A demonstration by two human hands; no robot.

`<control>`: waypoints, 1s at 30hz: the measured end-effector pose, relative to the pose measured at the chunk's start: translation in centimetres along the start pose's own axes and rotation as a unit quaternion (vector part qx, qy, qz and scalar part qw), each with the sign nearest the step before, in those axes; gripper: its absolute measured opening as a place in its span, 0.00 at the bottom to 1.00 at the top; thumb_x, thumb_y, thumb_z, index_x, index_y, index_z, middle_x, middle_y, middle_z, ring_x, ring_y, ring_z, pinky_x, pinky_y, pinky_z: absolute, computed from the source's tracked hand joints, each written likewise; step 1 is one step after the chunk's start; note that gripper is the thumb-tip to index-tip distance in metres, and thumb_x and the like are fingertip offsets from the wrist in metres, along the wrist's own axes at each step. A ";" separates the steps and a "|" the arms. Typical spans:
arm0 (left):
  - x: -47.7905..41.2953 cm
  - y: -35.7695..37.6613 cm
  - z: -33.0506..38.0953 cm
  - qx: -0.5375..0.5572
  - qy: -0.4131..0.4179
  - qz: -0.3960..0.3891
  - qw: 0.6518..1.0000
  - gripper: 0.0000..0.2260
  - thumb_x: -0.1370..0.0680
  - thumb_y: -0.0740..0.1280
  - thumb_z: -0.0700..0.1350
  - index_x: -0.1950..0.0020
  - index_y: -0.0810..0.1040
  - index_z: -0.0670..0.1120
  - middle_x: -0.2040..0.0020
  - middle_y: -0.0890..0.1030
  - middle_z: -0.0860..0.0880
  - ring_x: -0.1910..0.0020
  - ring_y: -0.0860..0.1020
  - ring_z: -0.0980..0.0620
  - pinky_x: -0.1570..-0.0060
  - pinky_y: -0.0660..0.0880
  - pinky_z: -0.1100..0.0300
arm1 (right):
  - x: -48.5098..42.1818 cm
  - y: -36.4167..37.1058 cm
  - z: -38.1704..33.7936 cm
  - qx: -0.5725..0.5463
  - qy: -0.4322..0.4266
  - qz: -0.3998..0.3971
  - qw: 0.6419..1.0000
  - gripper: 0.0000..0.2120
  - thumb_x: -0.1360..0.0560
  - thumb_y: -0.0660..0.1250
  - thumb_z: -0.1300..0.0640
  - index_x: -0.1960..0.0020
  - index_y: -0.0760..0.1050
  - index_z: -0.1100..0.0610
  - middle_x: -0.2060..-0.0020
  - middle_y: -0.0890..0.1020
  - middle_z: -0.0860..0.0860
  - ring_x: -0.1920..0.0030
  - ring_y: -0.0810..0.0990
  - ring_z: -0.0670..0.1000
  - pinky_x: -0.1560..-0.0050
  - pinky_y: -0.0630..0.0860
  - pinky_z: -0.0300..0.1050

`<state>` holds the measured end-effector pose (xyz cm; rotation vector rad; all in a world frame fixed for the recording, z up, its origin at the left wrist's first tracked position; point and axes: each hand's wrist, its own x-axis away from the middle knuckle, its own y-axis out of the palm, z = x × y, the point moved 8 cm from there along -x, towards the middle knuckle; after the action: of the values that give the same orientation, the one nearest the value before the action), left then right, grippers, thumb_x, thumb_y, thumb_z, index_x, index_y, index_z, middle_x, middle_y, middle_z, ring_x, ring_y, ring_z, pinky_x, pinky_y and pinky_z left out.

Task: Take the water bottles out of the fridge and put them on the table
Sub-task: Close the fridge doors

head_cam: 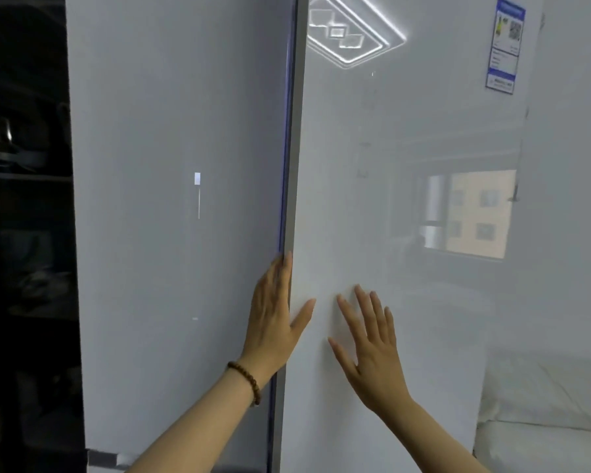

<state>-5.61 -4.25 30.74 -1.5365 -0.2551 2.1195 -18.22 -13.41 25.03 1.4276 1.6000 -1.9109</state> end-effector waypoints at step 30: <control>-2.3 9.4 -8.2 -0.313 -0.006 -0.087 0.946 0.28 0.22 0.46 0.60 0.24 0.42 0.56 0.23 0.42 0.50 0.24 0.41 0.49 0.29 0.33 0.49 | -5.6 4.2 4.7 -0.013 -0.077 -0.036 0.996 0.31 0.23 0.59 0.47 0.24 0.50 0.46 0.23 0.45 0.49 0.23 0.42 0.51 0.24 0.49 0.55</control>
<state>-0.19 -14.59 25.78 -1.7475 -1.1136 2.0033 -14.84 -21.01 26.58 1.1957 1.6190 -1.9796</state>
